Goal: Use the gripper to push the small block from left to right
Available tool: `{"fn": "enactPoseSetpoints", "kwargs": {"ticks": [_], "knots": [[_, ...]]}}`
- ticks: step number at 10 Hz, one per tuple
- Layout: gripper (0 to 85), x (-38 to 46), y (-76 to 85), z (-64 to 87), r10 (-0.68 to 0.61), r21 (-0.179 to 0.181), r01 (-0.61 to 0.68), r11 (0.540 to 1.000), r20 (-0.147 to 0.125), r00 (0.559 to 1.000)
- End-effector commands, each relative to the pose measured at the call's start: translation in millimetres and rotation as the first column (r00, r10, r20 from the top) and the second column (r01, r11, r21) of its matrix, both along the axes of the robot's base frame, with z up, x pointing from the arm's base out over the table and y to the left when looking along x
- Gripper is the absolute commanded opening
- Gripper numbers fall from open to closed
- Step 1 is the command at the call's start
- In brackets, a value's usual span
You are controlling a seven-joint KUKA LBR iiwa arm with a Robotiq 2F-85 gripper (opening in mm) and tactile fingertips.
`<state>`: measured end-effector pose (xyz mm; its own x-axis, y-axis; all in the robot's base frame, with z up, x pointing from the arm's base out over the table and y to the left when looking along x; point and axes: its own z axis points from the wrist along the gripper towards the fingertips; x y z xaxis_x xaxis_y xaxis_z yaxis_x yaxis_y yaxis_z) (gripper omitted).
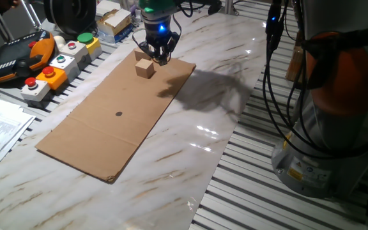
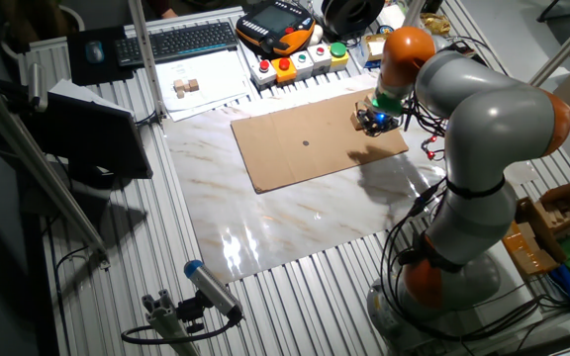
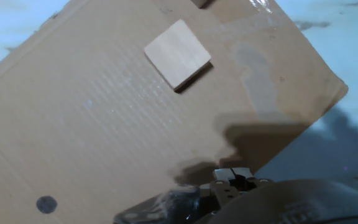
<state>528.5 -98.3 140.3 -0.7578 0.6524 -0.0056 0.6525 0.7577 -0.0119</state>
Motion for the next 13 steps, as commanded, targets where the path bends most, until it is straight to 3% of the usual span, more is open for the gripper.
{"fn": "enactPoseSetpoints", "kwargs": {"ticks": [1, 3, 6, 7, 8, 11, 13], "knots": [[0.7, 0.0, -0.2, 0.0, -0.007, 0.005, 0.006, 1.000, 0.003, 1.000], [0.7, 0.0, -0.2, 0.0, 0.001, 0.036, -0.001, 0.999, 0.022, 1.000], [0.7, 3.7, -6.7, 2.4, 0.006, 0.049, -0.008, 0.999, 0.039, 0.999], [0.7, 14.2, -21.8, 6.9, -0.025, 0.078, 0.023, 0.997, 0.031, 0.999], [0.7, 22.4, -31.1, 5.5, -0.064, 0.082, 0.061, 0.995, 0.030, 0.998], [0.7, 43.0, -44.2, -8.0, -0.161, 0.019, 0.160, 0.987, 0.043, 0.986], [0.7, 51.7, -50.2, -15.0, -0.205, 0.006, 0.205, 0.979, 0.048, 0.978]]}}
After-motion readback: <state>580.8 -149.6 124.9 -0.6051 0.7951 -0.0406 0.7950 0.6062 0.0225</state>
